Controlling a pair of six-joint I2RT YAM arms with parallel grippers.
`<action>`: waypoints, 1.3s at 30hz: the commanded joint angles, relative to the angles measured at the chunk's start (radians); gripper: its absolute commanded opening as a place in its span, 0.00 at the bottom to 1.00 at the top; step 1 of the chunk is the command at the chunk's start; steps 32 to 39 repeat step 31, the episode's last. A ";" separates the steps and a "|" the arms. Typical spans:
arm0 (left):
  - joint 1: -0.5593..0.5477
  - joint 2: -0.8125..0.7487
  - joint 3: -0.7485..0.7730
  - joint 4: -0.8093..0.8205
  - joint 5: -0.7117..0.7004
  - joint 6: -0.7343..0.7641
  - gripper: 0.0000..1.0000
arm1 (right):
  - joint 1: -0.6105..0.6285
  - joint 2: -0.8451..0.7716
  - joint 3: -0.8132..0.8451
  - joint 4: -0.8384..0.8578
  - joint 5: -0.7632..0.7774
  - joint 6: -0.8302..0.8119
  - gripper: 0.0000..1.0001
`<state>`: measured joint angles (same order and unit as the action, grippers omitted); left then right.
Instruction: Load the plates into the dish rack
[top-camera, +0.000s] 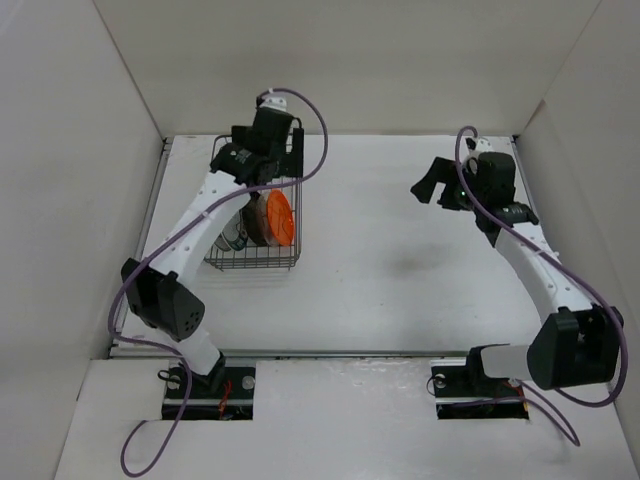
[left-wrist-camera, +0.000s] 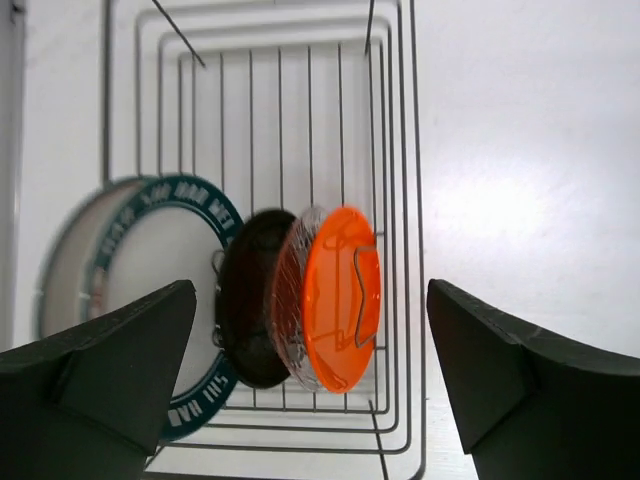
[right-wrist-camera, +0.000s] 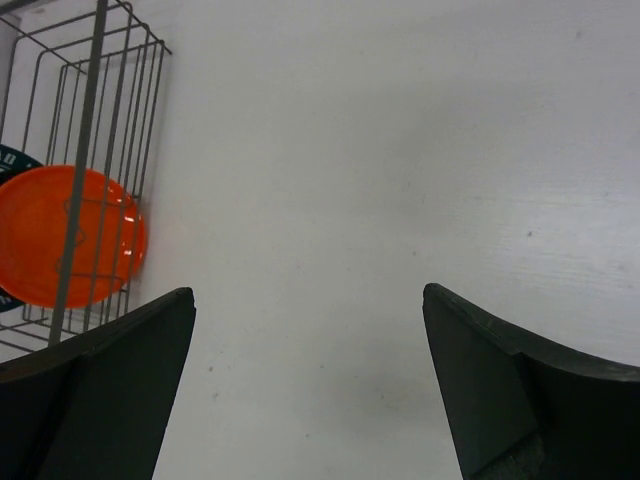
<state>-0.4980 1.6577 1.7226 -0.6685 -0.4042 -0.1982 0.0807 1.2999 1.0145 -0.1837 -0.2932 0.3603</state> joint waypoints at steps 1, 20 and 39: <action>0.062 -0.098 0.164 -0.020 0.007 0.043 1.00 | 0.079 -0.082 0.243 -0.205 0.188 -0.147 1.00; 0.266 -0.651 0.105 -0.008 -0.191 0.175 1.00 | 0.199 -0.447 0.604 -0.639 0.672 -0.199 1.00; 0.394 -0.869 -0.057 -0.009 -0.098 0.143 1.00 | 0.220 -0.496 0.656 -0.688 0.576 -0.199 1.00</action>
